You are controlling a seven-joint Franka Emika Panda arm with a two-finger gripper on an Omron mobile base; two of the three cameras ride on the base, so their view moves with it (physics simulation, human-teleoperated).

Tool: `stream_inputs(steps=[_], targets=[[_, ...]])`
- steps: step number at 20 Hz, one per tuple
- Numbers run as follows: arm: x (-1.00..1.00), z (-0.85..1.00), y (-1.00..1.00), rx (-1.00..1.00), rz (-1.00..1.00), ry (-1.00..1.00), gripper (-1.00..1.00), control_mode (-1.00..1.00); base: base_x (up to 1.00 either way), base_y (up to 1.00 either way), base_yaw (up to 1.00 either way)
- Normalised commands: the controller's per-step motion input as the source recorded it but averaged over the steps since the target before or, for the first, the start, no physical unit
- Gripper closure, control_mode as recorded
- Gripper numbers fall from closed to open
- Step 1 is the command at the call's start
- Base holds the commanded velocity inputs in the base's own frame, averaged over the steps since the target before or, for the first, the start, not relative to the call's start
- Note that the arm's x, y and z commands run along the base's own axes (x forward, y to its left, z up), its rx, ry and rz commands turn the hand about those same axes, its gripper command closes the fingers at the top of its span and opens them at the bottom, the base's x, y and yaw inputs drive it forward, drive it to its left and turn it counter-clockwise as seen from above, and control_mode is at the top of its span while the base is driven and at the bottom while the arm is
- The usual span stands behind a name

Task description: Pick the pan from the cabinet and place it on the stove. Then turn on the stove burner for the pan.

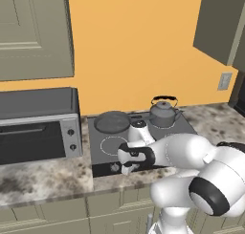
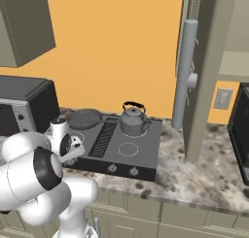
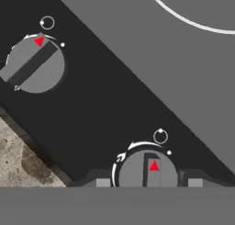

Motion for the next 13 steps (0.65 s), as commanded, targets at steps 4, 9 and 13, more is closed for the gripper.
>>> stream_inputs(steps=[4,9,13], targets=[[-0.55,-0.65,0.00,0.00,0.41,-0.10,1.00,-1.00,0.00,0.00,0.00],[-0.55,-0.68,0.00,0.00,0.41,-0.09,1.00,-1.00,0.00,0.00,0.00],[-0.34,-0.61,-0.01,0.00,0.34,-0.07,1.00,-1.00,0.00,0.00,0.00]])
